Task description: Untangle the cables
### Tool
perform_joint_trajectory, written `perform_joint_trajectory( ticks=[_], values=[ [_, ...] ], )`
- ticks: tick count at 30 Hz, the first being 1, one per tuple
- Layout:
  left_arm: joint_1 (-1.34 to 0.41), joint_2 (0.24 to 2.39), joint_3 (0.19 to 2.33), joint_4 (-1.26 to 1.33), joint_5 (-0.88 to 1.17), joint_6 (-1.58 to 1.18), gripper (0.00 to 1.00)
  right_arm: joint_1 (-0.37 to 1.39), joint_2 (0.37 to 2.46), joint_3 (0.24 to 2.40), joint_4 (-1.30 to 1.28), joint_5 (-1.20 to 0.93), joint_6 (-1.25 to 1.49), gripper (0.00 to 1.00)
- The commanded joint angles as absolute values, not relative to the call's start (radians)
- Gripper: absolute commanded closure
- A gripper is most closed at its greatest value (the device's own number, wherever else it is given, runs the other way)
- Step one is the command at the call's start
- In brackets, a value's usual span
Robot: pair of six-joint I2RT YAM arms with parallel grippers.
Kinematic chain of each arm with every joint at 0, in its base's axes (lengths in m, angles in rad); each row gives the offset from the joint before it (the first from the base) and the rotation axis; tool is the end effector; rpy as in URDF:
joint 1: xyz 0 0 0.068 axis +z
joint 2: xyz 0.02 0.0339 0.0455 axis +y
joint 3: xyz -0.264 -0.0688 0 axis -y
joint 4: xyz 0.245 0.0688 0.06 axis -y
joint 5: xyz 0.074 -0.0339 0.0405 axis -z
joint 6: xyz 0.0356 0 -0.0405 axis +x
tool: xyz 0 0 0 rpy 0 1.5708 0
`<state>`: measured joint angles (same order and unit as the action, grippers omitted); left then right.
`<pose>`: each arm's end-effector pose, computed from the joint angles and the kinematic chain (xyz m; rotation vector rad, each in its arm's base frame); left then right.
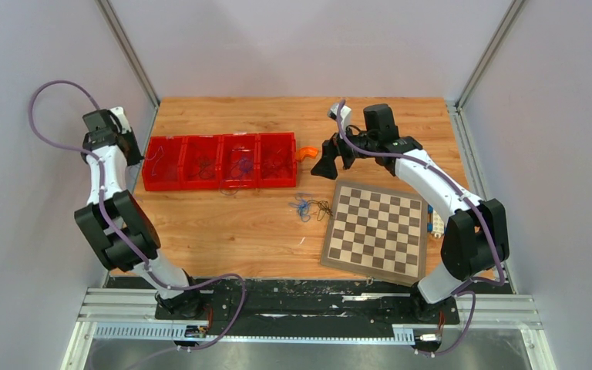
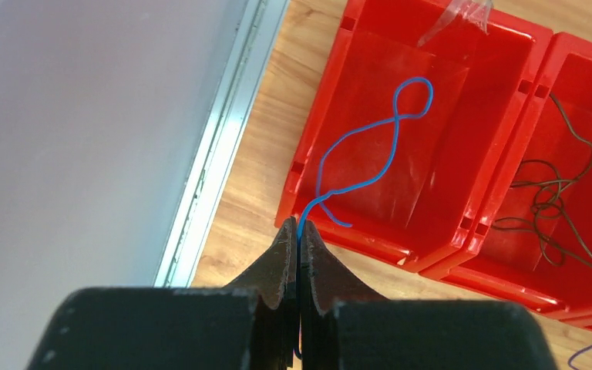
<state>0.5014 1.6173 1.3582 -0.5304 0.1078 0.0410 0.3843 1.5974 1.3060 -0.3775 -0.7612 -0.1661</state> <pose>0.3188 0.1704 0.2948 -0.4870 2.3079 0.1376 0.3219 0.1567 0.3026 -0.9843 1.9543 0.9677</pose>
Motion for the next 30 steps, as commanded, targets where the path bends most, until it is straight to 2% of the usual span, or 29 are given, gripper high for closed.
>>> perform_joint_trajectory(
  ticks=[1,9,13,20,30],
  values=[
    [0.435,1.693,1.487,-0.617,-0.028,0.108,1.0,0.373,1.596,1.31,-0.359,-0.781,-0.167,0.0],
    [0.341,1.971,1.835,-0.796,-0.181,0.111,1.0,0.356,1.611,1.319,-0.36,-0.788,-0.161,0.0],
    [0.312,2.081,1.977,-0.865,-0.186,0.137,1.0,0.345,1.616,1.32,-0.359,-0.793,-0.154,0.0],
    [0.294,2.12,2.062,-0.888,-0.052,0.069,1.0,0.342,1.63,1.328,-0.359,-0.804,-0.147,0.0],
    [0.289,2.217,2.207,-0.986,0.012,-0.044,1.0,0.339,1.639,1.321,-0.36,-0.808,-0.143,0.0]
  ],
)
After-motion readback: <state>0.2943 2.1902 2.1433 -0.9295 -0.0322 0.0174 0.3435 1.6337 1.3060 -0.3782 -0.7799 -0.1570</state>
